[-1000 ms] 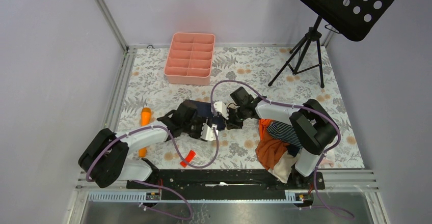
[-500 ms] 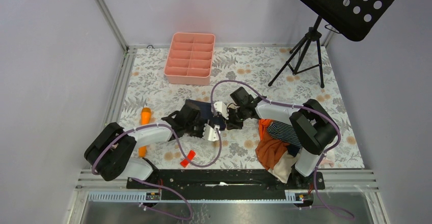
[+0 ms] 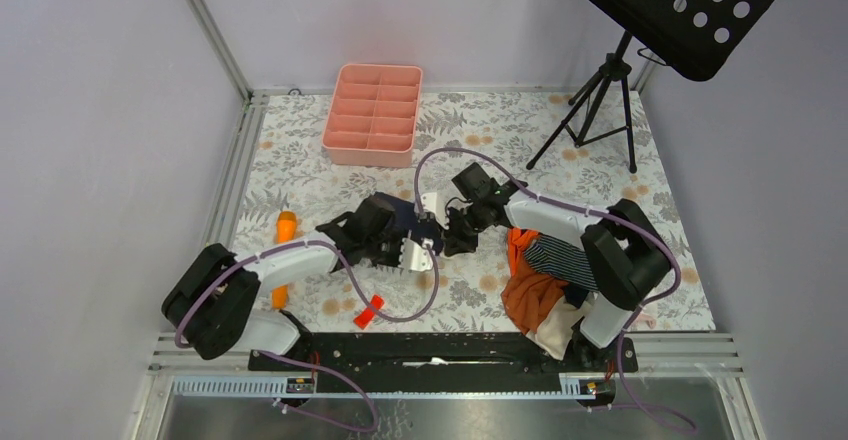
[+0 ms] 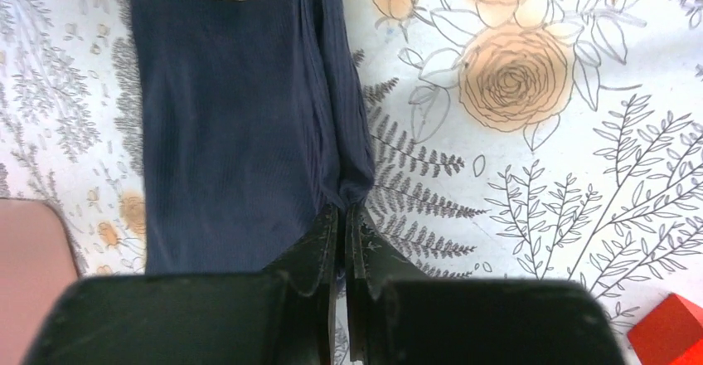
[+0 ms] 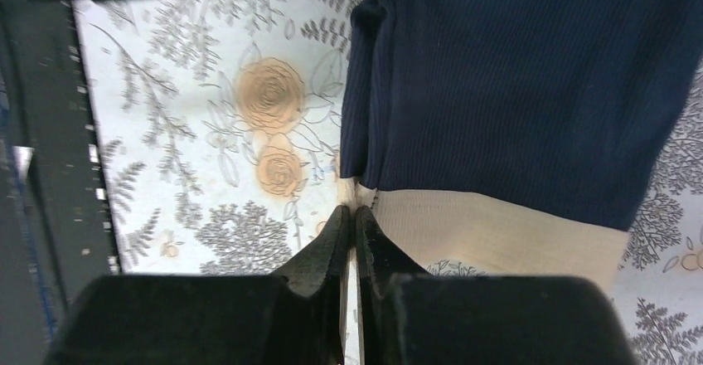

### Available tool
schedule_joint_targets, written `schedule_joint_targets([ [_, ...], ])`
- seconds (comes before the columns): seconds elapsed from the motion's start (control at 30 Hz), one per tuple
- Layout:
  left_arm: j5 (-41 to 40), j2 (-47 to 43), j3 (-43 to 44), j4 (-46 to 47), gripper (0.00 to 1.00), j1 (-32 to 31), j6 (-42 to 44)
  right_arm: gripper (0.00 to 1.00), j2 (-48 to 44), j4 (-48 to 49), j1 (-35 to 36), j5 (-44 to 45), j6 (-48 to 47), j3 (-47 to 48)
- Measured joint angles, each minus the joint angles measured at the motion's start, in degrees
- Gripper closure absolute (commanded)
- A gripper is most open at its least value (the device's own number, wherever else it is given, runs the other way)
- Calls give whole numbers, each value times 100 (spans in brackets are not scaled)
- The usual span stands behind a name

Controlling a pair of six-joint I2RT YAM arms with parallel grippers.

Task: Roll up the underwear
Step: Fold the underwear at the center of the board.

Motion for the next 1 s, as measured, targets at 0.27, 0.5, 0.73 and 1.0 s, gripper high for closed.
schedule_joint_targets([
  [0.27,214,-59,1086,-1224,100,4,-267,100,-481,-544,0,-470,640,289],
  [0.5,466,2,1338,-1869,100,4,-269,100,-581,-887,-2,-739,929,173],
  [0.73,702,518,1591,-2170,100,-15,-210,100,-562,-1069,-96,-879,940,98],
  [1.0,695,1084,2155,-2140,100,-15,90,100,-256,-1154,-820,-1217,1174,184],
])
